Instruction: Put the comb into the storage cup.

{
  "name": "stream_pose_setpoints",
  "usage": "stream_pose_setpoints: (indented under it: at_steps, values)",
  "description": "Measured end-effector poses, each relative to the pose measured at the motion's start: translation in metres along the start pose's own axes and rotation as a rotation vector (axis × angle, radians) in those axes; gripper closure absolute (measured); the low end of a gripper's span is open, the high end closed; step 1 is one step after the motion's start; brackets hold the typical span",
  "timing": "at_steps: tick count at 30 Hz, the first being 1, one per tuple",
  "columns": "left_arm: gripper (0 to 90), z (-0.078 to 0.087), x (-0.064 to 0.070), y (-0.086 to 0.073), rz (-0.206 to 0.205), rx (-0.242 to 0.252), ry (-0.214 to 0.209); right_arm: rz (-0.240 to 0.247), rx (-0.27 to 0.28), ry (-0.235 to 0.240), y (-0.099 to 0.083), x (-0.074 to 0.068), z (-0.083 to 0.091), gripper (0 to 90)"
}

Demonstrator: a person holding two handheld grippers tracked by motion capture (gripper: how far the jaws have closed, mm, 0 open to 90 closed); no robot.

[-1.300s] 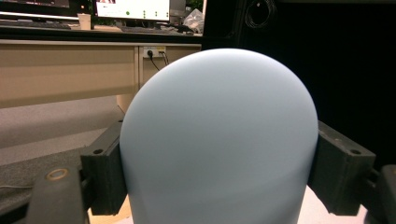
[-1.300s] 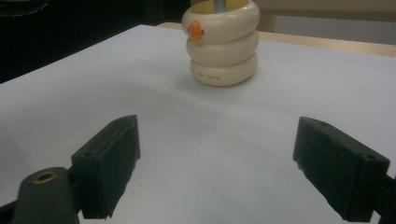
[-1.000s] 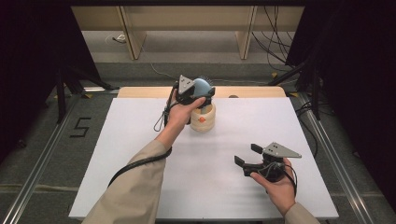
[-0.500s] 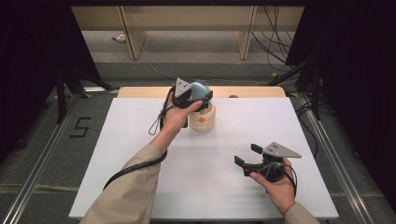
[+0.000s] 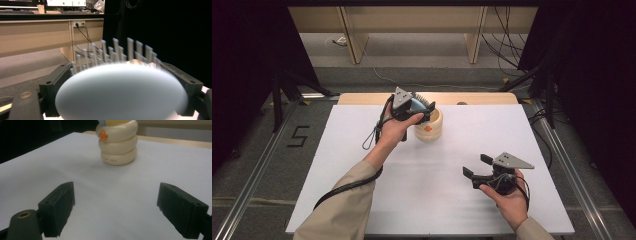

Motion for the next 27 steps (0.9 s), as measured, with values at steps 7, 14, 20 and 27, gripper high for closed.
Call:
stream_pose_setpoints:
  at_steps: [7,14,20,27]
  values:
    - [13.3,0.001,-0.001,0.002,-0.009,-0.011,0.009,0.0,0.0,0.0,0.0,0.0,0.0,15.8]
    - [2.0,0.004,-0.002,0.007,-0.027,-0.014,0.021,-0.004,0.003,-0.001,0.0,0.0,0.001,15.8]
    - [0.0,0.01,-0.005,0.008,-0.037,-0.018,0.021,-0.008,0.0,-0.006,0.0,0.0,0.0,15.8]
    - [0.0,0.016,-0.01,0.009,-0.037,-0.023,0.032,-0.009,0.001,-0.01,0.0,0.0,0.0,15.7]
Point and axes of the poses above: each handheld gripper's, and its own axes: z roughly backward along the jaws, y roughly out of its top, x roughly to its right, the point moved 2 cm from there along -z, roughly forward along the jaws, and after that the axes turned 1 degree about -z, right-handed, at the moved point
